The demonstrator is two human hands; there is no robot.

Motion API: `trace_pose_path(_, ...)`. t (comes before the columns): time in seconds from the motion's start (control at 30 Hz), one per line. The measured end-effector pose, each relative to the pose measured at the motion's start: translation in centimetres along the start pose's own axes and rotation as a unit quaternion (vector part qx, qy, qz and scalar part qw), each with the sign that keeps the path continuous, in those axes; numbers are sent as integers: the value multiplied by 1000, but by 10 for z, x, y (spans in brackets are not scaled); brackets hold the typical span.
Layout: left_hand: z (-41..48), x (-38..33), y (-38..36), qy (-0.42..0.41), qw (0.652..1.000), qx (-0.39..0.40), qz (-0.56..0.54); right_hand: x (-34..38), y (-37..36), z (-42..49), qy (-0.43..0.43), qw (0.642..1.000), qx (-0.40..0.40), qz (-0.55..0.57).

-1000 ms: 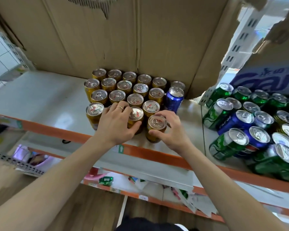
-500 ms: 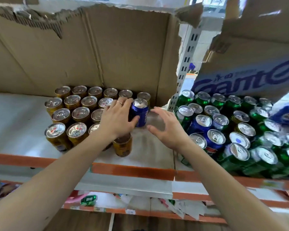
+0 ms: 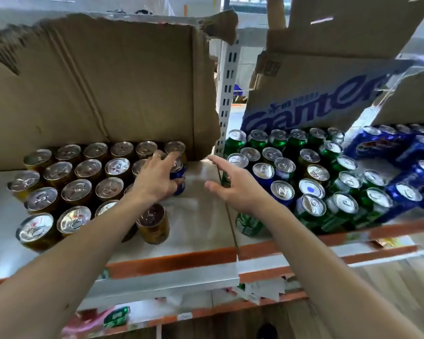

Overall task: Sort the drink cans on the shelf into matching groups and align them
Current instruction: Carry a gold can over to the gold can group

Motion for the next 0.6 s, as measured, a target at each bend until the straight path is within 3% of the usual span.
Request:
trace_pose_path(0.13, -12, -18, 14, -30, 999, -12, -28, 2, 17, -6, 20, 999, -26, 22)
trace_pose_path(0.27, -24, -62, 38, -85, 991, -71, -78, -1, 51, -16, 63, 996, -63, 1)
trace_pose_path(0.6, -14, -251, 38, -161, 967, -146, -133, -97, 182, -85, 78, 990, -119, -17)
Point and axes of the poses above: each hand's wrist, its own z-axis towards the middle knuckle, its own y-axis out of the back of the hand, x = y × z, the point moved 7 cm from there along z, towards the middle knuckle, and after that the axes turned 7 degrees about -y, right-handed, at the moved point
